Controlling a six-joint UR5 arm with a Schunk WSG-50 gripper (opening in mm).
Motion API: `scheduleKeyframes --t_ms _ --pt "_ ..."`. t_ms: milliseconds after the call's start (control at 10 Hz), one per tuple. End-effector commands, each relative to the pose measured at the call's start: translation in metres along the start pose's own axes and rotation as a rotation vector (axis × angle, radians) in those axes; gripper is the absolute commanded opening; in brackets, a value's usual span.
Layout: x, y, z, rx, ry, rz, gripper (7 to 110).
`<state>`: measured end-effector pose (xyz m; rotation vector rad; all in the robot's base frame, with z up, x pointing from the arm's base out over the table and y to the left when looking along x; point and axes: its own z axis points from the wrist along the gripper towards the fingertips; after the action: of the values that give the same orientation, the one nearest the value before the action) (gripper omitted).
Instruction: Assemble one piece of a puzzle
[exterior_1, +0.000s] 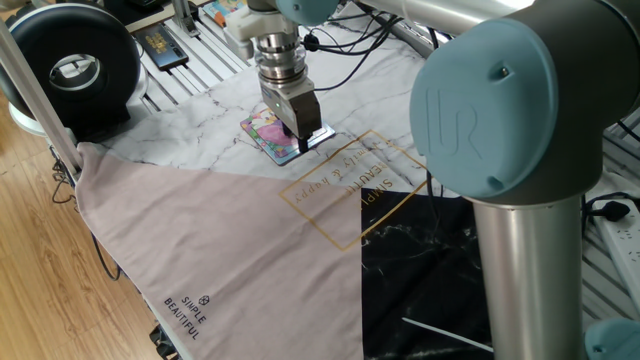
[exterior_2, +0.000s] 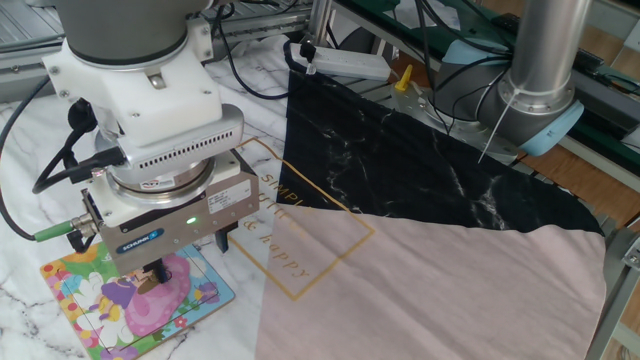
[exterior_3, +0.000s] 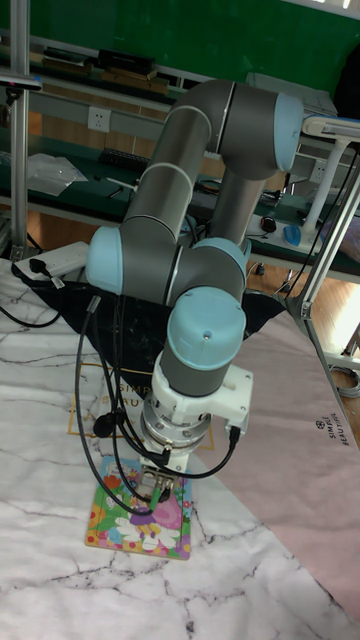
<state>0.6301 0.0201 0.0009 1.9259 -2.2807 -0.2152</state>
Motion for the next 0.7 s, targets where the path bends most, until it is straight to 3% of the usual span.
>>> scheduleKeyframes --t_ms 0,600 --pt "0.000 0.001 -0.003 -0.004 -0.013 0.003 66" --pt "0.014 -0.004 -0.002 0.014 0.018 -0.007 66"
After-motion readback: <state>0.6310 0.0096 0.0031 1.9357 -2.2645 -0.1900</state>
